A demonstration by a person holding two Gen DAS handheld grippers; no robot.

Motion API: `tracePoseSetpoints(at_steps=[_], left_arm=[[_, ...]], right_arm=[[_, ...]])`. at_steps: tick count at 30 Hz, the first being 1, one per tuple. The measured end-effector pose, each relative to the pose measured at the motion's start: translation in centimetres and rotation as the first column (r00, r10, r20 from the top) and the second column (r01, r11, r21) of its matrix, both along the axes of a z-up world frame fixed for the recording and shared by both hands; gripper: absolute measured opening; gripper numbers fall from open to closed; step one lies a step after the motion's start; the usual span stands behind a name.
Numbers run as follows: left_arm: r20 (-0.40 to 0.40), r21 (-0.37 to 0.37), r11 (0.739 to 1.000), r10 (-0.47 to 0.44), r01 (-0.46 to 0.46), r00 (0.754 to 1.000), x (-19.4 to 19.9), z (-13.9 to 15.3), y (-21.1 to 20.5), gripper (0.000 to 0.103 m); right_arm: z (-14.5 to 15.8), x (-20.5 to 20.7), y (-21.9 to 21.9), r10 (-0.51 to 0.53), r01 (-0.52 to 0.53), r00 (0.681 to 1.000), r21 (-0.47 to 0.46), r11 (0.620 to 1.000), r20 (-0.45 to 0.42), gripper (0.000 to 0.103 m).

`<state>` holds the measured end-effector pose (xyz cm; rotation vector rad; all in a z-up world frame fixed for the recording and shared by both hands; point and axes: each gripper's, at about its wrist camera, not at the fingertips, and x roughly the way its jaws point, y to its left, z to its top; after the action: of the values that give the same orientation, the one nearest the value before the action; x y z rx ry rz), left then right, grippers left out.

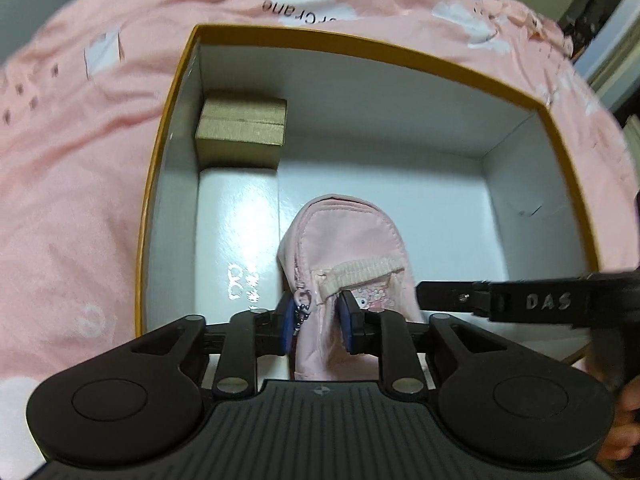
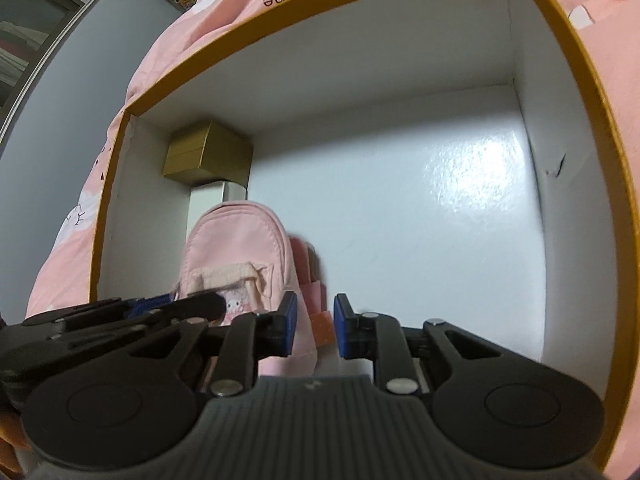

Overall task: Organize objects
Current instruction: 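Lower the pouch and wallet into the orange box while opening both grippers, then withdraw both grippers toward the black box and photo card beside the orange box, then grasp the black box with the left gripper while the right gripper grasps the photo card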

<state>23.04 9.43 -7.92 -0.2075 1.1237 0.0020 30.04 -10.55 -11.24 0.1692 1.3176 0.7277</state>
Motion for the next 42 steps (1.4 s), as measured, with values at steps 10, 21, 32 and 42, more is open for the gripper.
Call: tracePoseSetpoints(at_steps=[10, 21, 32, 42], left_arm=[[0.166, 0.108, 0.992, 0.048, -0.066, 0.985, -3.4, 1.3, -1.3, 0.047], [0.245, 0.105, 0.994, 0.010, -0.037, 0.970, -9.3, 6.9, -3.7, 0.050], [0.174, -0.040, 0.998, -0.040, 0.047, 0.984, -13.6, 6.2, -3.3, 0.050], [0.079, -0.146, 0.988, 0.065, -0.053, 0.995, -14.4, 1.1, -0.9, 0.050]], right_arm=[[0.8, -1.1, 0.2, 0.010, -0.008, 0.996, -0.029, 1.000, 0.084, 0.024], [6.7, -6.3, -3.6, -0.002, 0.002, 0.948, 0.001, 1.000, 0.318, 0.043], [7.6, -12.9, -7.1, 0.043, -0.024, 0.925, -0.056, 0.998, 0.377, 0.049], [4.0, -14.4, -8.2, 0.052, -0.024, 0.962, -0.106, 0.994, 0.267, 0.048]])
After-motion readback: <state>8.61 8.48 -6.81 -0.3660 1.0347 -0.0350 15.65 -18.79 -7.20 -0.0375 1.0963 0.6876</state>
